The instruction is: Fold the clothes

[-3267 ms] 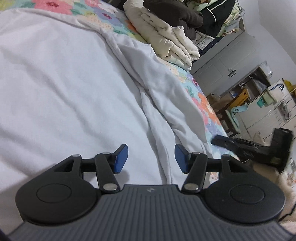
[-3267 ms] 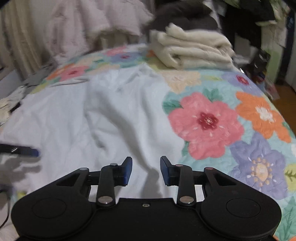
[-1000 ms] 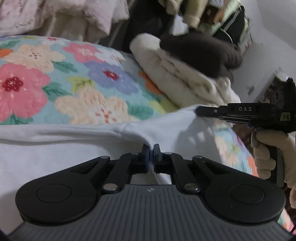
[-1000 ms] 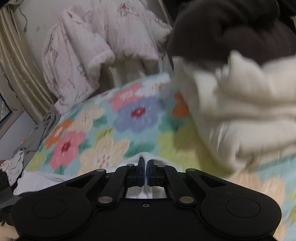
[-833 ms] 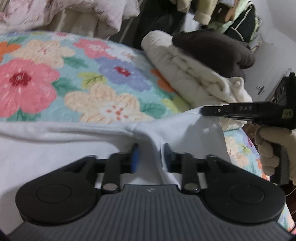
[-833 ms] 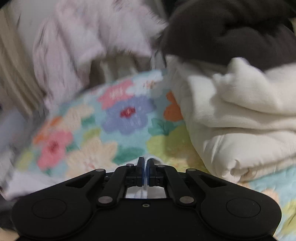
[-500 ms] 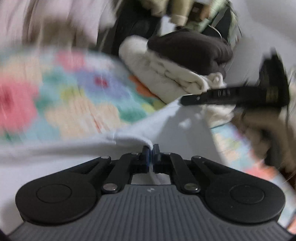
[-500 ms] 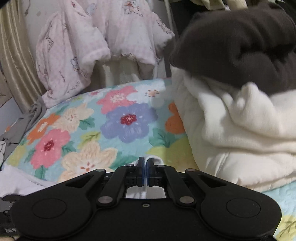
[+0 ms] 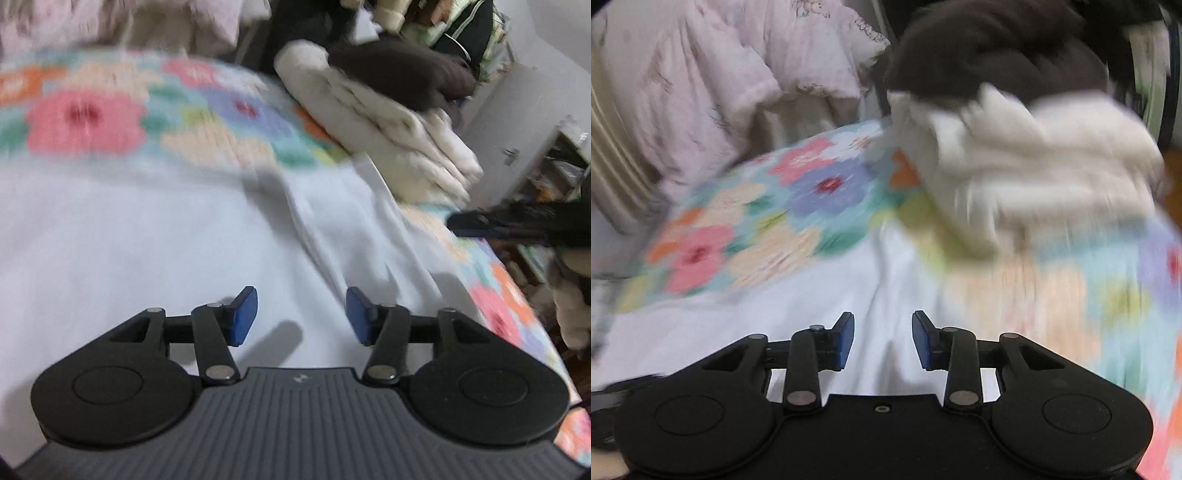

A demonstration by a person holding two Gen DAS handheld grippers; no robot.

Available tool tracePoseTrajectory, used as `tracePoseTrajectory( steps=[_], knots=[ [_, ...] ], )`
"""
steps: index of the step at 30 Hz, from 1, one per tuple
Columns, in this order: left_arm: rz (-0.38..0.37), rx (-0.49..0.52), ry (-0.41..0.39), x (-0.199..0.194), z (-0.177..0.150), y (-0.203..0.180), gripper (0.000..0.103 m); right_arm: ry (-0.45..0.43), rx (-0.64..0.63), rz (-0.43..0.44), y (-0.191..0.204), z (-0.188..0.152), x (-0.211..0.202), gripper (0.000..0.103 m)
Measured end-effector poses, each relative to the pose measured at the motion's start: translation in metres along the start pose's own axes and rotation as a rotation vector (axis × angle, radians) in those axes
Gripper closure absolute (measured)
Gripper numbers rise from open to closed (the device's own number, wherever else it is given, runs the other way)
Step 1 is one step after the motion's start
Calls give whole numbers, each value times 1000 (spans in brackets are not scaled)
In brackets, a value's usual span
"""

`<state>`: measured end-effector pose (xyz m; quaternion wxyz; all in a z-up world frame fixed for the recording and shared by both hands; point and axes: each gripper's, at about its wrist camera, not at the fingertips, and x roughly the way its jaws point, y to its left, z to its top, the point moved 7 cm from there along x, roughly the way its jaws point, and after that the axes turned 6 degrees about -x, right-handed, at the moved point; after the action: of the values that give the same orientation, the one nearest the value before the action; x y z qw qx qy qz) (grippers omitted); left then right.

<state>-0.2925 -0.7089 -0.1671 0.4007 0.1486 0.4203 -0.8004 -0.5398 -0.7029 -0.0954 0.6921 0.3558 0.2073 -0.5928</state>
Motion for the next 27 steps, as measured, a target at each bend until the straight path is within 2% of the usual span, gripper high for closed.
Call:
tracePoseTrajectory(
  steps=[1,3,5,6,7,9,11,13,15,19,20,21,22,23,27],
  knots=[
    [-47,-63,-9,-6,-9,0,66,35,27,37,4,-21,-14,63],
    [-178,-154,51,-7,-24,-7,73,111,85,75,13,-63,-40,63],
    [-159,-48,84,-11,-37,-27,74,164,123,89,25,-98,-64,63],
    [-103,82,97,-12,-46,-43,74,183,124,87,31,-113,-72,63],
    [-72,161,112,-12,-53,-54,74,203,120,78,33,-126,-78,63],
    [-90,230,149,-15,-68,-75,74,242,109,46,34,-151,-87,63],
    [-121,207,173,-17,-78,-84,74,270,130,37,30,-175,-91,62],
    [-120,202,191,-18,-85,-86,74,299,177,51,24,-198,-92,59],
    [-88,211,194,-17,-88,-83,74,318,201,39,17,-217,-87,55],
    [-66,189,197,-19,-84,-76,74,275,262,97,11,-221,-82,53],
    [-59,189,193,-20,-83,-76,74,264,246,117,14,-219,-82,62],
    [-52,189,189,-21,-82,-76,74,263,203,122,19,-217,-82,81],
    [-46,193,185,-21,-81,-75,74,273,152,115,25,-217,-81,93],
    [-40,198,181,-22,-80,-75,74,275,104,107,30,-216,-82,98],
    [-17,228,175,-27,-78,-75,74,181,-44,44,37,-196,-108,99]
  ],
)
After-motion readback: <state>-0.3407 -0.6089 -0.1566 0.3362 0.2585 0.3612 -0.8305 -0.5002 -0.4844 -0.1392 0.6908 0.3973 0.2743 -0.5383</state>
